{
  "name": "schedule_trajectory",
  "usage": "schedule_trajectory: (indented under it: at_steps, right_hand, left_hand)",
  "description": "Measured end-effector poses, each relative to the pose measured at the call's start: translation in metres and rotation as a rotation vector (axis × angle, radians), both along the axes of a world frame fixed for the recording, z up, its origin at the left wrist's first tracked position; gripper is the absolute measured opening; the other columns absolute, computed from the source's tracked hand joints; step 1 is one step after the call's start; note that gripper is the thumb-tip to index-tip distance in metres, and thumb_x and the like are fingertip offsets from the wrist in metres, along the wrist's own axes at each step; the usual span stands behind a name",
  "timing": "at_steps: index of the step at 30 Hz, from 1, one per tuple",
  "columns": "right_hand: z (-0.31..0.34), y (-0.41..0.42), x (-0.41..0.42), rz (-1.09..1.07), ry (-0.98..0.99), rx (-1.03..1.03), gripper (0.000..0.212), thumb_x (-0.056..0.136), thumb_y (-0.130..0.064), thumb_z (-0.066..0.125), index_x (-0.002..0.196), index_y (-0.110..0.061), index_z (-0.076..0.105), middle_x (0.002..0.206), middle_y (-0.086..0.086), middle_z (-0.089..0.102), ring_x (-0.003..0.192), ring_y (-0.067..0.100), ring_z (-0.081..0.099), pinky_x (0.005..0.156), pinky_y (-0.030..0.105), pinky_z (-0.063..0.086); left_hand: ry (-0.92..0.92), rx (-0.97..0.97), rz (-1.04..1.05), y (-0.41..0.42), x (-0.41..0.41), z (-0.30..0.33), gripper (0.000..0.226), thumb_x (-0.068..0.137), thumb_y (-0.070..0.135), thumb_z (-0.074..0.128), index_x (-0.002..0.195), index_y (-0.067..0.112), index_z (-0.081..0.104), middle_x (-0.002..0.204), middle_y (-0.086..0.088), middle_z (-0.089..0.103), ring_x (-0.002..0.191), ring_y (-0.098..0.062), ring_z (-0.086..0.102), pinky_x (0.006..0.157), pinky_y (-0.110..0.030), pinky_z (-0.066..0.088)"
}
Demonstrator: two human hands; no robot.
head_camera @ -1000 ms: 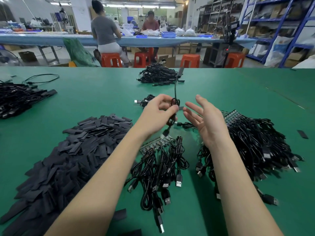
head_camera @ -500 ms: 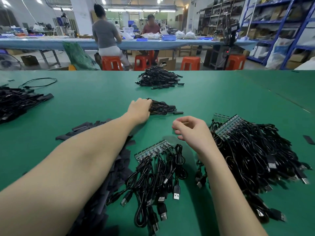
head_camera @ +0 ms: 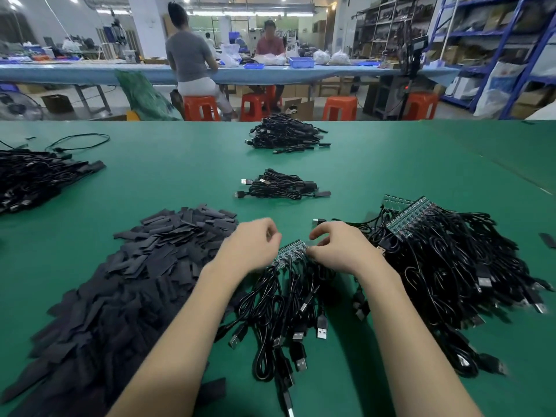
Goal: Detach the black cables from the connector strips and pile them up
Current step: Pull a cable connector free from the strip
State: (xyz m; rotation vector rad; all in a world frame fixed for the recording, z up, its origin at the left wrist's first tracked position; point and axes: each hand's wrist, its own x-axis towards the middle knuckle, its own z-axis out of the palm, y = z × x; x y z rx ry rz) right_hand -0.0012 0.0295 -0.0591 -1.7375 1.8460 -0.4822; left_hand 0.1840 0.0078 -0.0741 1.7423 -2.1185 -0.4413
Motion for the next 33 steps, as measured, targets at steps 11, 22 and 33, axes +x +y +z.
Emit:
schedule_trajectory:
  at_steps: [11,22,33]
  right_hand:
    - [0.006,0.007,-0.006,-0.082,-0.495,-0.007,0.015,0.08,-0.051,0.08,0.077,-0.036,0.08,0.084,-0.015,0.076,0.076,0.001,0.067,0.069,0.024,0.046]
    - [0.007,0.01,0.004,0.001,-0.853,0.072,0.021,0.079,-0.035,0.082,0.091,-0.019,0.079,0.07,-0.011,0.068,0.06,0.003,0.047,0.063,0.019,0.038]
    - [0.009,0.016,0.01,0.05,-1.091,0.289,0.017,0.078,-0.027,0.075,0.062,-0.025,0.08,0.065,-0.009,0.068,0.051,0.001,0.057,0.051,0.013,0.047]
  left_hand:
    - [0.51,0.276,-0.055,0.011,0.016,0.011,0.015,0.086,0.048,0.073,0.089,0.034,0.074,0.085,0.009,0.069,0.072,0.0,0.061,0.071,-0.026,0.043]
    - [0.944,0.451,-0.165,0.014,0.014,0.015,0.028,0.064,0.039,0.085,0.089,0.027,0.079,0.102,-0.002,0.077,0.091,-0.014,0.07,0.094,-0.034,0.049]
    - [0.98,0.509,-0.205,0.017,0.023,0.015,0.032,0.059,0.037,0.09,0.086,0.025,0.08,0.101,-0.007,0.077,0.089,-0.018,0.069,0.108,-0.048,0.045]
